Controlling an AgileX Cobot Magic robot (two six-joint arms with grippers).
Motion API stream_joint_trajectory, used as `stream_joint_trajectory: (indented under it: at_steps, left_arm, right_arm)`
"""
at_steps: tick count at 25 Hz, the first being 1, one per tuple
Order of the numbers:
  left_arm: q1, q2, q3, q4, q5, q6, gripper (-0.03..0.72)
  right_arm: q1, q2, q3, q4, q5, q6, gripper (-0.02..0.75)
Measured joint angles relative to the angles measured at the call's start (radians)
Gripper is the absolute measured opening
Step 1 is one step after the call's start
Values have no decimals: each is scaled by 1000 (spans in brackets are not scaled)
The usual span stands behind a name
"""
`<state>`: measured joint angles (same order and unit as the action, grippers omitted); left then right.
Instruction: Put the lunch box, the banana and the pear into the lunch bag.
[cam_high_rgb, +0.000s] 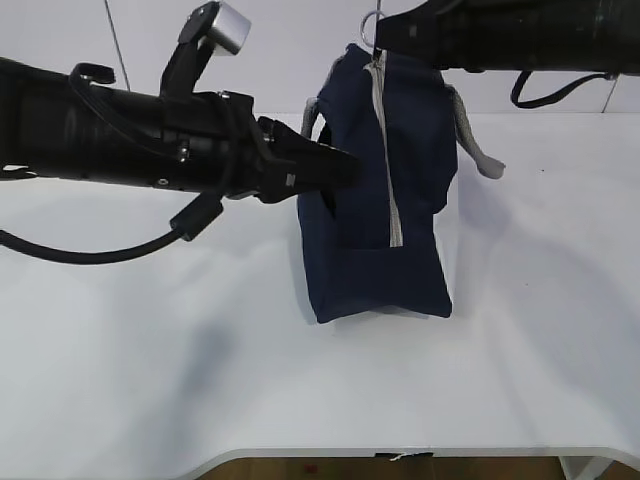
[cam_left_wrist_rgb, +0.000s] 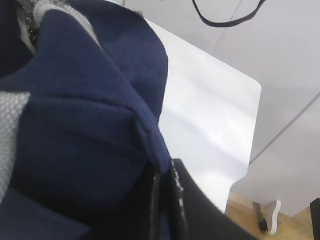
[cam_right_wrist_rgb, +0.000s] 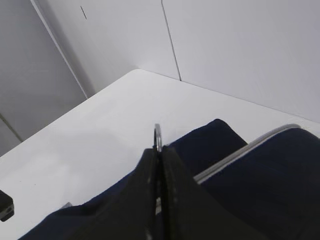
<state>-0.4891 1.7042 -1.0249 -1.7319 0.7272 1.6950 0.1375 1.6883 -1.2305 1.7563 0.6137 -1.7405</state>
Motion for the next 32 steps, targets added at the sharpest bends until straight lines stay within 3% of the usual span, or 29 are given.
stream_joint_trajectory:
  at_steps: [32]
  left_arm:
    - [2,0,-8,-2,33,-40,-5]
  right_arm:
    - [4,2,-37,-4,-114,2,6]
